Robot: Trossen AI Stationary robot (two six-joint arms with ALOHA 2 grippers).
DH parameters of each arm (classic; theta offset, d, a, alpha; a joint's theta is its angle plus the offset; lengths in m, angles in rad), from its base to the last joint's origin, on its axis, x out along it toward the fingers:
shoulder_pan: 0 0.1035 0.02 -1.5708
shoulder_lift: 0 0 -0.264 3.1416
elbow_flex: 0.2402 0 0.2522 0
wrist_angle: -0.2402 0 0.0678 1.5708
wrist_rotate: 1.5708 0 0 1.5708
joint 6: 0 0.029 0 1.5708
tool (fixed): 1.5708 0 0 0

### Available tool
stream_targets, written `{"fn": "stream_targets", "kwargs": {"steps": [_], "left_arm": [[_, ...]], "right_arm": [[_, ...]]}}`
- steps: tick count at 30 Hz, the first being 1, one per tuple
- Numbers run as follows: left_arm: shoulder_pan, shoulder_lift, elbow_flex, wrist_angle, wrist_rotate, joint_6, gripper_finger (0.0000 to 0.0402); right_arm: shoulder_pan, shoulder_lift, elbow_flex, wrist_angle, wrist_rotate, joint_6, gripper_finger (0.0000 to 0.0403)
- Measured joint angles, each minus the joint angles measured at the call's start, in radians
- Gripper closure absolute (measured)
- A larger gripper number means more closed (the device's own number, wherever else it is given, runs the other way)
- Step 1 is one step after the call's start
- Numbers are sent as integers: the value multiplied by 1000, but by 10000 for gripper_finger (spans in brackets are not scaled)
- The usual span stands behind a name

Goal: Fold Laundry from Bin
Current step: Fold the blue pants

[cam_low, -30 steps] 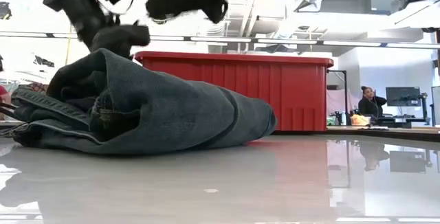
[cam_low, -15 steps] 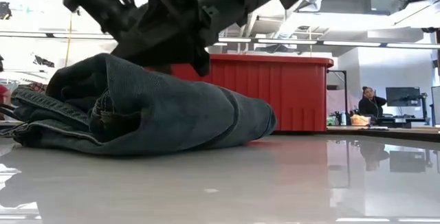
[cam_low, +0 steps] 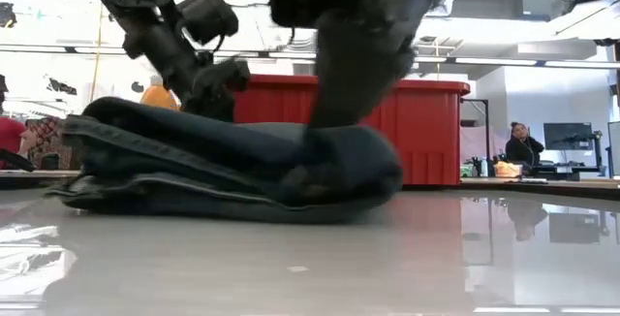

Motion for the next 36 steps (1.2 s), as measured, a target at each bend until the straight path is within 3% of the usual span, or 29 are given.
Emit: {"fn": "stream_targets", "kwargs": {"steps": [9, 15, 21, 24, 29, 36], "left_arm": [[-7, -264, 39, -29, 29, -13, 401], [-178, -417, -44, -50, 84, -78, 402], [-466, -427, -232, 96, -130, -300, 401], [-554, -393, -331, 225, -227, -438, 402], [-646, -366, -412, 291, -316, -591, 402], [-680, -366, -465, 281, -398, -685, 401]], "right_arm": [[-5, -196, -3, -41, 15, -28, 381], [-60, -314, -154, 6, 241, 106, 381], [-152, -393, -429, 342, 258, 348, 383], [-152, -387, -500, 399, 276, 420, 384], [-153, -351, -562, 389, 353, 490, 384], [-179, -346, -595, 429, 356, 500, 383]]}}
